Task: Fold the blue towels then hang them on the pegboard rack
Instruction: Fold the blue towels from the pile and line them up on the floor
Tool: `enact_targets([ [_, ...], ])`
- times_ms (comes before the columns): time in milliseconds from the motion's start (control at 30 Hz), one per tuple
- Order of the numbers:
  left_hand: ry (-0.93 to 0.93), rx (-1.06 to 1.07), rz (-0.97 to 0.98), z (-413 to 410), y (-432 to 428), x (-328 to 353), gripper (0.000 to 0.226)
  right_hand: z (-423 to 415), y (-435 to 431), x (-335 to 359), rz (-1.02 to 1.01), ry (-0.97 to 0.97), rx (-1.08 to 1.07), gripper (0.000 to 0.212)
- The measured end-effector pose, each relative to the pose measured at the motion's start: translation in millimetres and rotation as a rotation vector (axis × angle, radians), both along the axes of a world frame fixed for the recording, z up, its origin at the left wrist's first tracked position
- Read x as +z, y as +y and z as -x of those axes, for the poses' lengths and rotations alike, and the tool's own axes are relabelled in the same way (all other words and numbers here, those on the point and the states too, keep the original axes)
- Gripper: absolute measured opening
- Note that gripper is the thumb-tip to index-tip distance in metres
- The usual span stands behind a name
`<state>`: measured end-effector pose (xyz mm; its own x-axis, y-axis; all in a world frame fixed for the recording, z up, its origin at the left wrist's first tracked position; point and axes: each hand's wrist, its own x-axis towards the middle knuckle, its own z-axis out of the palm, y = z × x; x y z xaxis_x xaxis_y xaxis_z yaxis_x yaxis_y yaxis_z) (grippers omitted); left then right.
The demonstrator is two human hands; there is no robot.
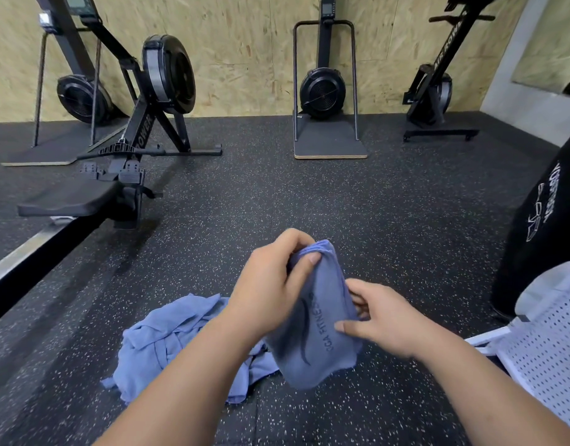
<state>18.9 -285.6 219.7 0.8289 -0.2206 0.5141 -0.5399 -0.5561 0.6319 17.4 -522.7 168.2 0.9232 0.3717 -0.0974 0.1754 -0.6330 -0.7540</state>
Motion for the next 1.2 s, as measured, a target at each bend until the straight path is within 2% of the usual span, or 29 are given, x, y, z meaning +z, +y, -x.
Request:
enact_targets([
  [100, -0.038, 0.101, 0.142, -2.3, 9.8, 6.9, 0.008, -2.0, -8.0, -1.9, 0.084, -0.002, 0.005, 0.032],
  [233, 0.032, 0.218, 0.356, -12.1, 21.6, 4.9, 0.010, -4.6, -20.6, -1.2, 0.229, -0.003, -0.026, 0.026],
  [367, 0.101, 0.391, 0.449, -23.4, 33.4, -2.2, 0.007, -10.1, -31.3, -6.8, 0.299, -0.025, -0.085, 0.007],
  [400, 0.118, 0.457, 0.449, -26.5, 37.2, -4.9, 0.007, -11.8, -34.1, -6.5, 0.284, -0.047, -0.109, 0.002],
  [467, 0.172, 0.591, 0.458, -32.6, 45.2, -12.2, 0.010, -14.6, -38.0, -3.2, 0.192, -0.114, -0.169, 0.010],
  [567, 0.269, 0.702, 0.545, -39.3, 55.2, -23.6, 0.012, -15.2, -37.1, 6.3, -0.115, -0.176, -0.264, 0.018],
  [633, 0.326, 0.702, 0.601, -41.9, 58.1, -28.7, 0.017, -15.0, -36.0, 10.0, -0.240, -0.219, -0.308, 0.015],
  [733, 0.383, 0.705, 0.601, -46.3, 60.5, -35.8, 0.019, -12.2, -33.9, 15.7, -0.231, -0.313, -0.364, 0.007],
  [867, 0.412, 0.707, 0.555, -49.2, 60.5, -42.3, 0.022, -8.0, -33.4, 22.9, -0.185, -0.359, -0.456, 0.024],
  [967, 0.426, 0.693, 0.542, -48.3, 58.7, -42.0, 0.019, -7.8, -35.6, 26.4, -0.187, -0.380, -0.449, 0.028],
  [1033, 0.425, 0.690, 0.551, -47.8, 57.9, -41.1, 0.023, -8.7, -37.5, 28.7, -0.218, -0.318, -0.404, 0.026],
  [1133, 0.419, 0.720, 0.598, -49.0, 60.3, -43.7, 0.027, -7.5, -41.4, 35.9, -0.380, -0.080, -0.283, 0.017],
  [1200, 0.434, 0.731, 0.666, -49.5, 62.0, -43.9, 0.026, -4.9, -45.1, 38.2, -0.411, 0.048, -0.173, 0.019],
])
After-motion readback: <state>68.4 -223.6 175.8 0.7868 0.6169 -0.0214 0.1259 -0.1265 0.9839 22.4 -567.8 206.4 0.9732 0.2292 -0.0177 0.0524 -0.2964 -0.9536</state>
